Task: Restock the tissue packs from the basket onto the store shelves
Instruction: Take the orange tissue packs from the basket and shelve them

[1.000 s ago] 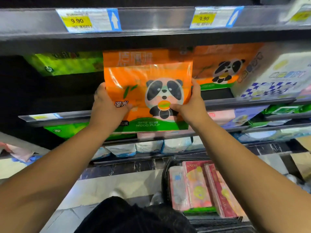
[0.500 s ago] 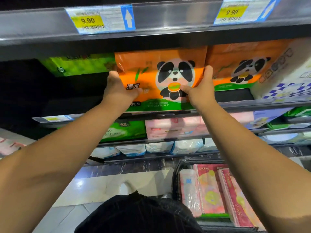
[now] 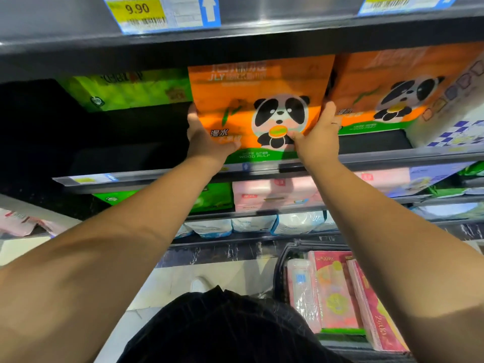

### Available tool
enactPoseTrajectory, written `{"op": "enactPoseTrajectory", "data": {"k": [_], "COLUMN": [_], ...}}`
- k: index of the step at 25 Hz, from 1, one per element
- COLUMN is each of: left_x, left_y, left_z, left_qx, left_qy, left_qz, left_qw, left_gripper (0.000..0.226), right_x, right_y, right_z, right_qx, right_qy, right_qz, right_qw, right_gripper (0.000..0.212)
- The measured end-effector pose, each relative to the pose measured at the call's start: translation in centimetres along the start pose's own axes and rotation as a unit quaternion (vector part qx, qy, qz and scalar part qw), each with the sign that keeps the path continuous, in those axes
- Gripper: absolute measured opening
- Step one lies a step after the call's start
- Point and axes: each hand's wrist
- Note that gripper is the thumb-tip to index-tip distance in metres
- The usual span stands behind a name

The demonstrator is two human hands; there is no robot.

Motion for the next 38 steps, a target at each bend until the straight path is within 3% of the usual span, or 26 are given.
{"op": "enactPoseTrajectory", "data": {"k": [2,3,6,9,17,25,33,38], "left_x": [0.1,0.3,0.7,0.9,0.3,0.5,0.7,0.9], "left_y": [0.3,0.3,0.5,1.3,4.0,5.0,2.1,-0.6], "left_z": [0.1,0.0,-0.3,-0.4,-0.4,0.5,-1.0,-1.8], "left_qx": [-0.010,-0.007,0.011,0.026,0.113,0.102,0.073,0.102], "left_qy": [-0.015,-0.017,-0.021,-0.034,0.096,0.135,0.195,0.328], "left_qz": [-0.001,0.002,0.013,0.031,0.032,0.012,0.057,0.043], "left_qw": [1.000,1.000,1.000,0.999,0.989,0.986,0.976,0.938], "left_gripper": [0.100,0.102,0.105,0.104,0.095,0.104,0.095,0.083], "right_x": [0.1,0.1,-0.6,-0.6,0.7,0.7,0.9,-0.4], "right_y": [-0.5,-1.0,-2.6,-1.8,2.0,3.6,1.9,-3.4], "right_z": [0.8,1.5,3.4,4.1,3.4,3.7,2.9,2.3], "right_qx": [-0.062,-0.054,0.101,0.152,0.213,0.217,0.210,0.157], "right_qy": [0.040,0.033,-0.098,-0.139,-0.304,-0.363,-0.350,-0.357], "right_qz": [-0.006,-0.026,-0.153,-0.197,-0.115,-0.096,-0.116,-0.093], "right_qw": [0.997,0.998,0.978,0.959,0.921,0.901,0.905,0.916], "right_gripper": [0.059,0.045,0.019,0.036,0.060,0.076,0.064,0.062]}}
Point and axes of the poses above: each hand's wrist, its own y-axis towards the middle knuckle, its own z-axis out of the palm, x = y × z, and after that the axes turned 12 degrees about x, right-handed
